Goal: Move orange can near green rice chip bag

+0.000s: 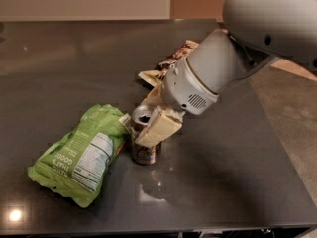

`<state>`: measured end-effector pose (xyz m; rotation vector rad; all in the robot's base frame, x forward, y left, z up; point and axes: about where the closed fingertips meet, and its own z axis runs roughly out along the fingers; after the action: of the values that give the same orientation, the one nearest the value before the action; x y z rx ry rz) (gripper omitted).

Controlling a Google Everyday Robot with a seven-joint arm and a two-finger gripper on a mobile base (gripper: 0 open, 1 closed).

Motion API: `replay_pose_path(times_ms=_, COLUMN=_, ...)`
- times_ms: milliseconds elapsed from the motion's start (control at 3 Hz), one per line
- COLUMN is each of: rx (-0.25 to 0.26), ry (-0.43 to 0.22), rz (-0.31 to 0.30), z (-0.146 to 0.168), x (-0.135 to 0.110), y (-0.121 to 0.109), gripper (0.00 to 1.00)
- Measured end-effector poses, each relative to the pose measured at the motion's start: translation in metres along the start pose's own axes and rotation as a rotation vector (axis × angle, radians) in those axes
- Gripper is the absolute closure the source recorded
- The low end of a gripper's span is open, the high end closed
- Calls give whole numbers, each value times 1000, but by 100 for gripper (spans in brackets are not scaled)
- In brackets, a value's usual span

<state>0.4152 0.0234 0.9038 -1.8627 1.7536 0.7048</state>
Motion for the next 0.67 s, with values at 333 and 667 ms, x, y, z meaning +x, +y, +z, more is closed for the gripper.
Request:
replay_pose_path(times_ms=333, rx=-23, ry=4, rz=-11, z=9, x=-3, y=5, gripper=37)
replay_pose_path(times_ms=667, rx=-23, ry=5, rz=-14, z=10, x=-5, y=6, gripper=14)
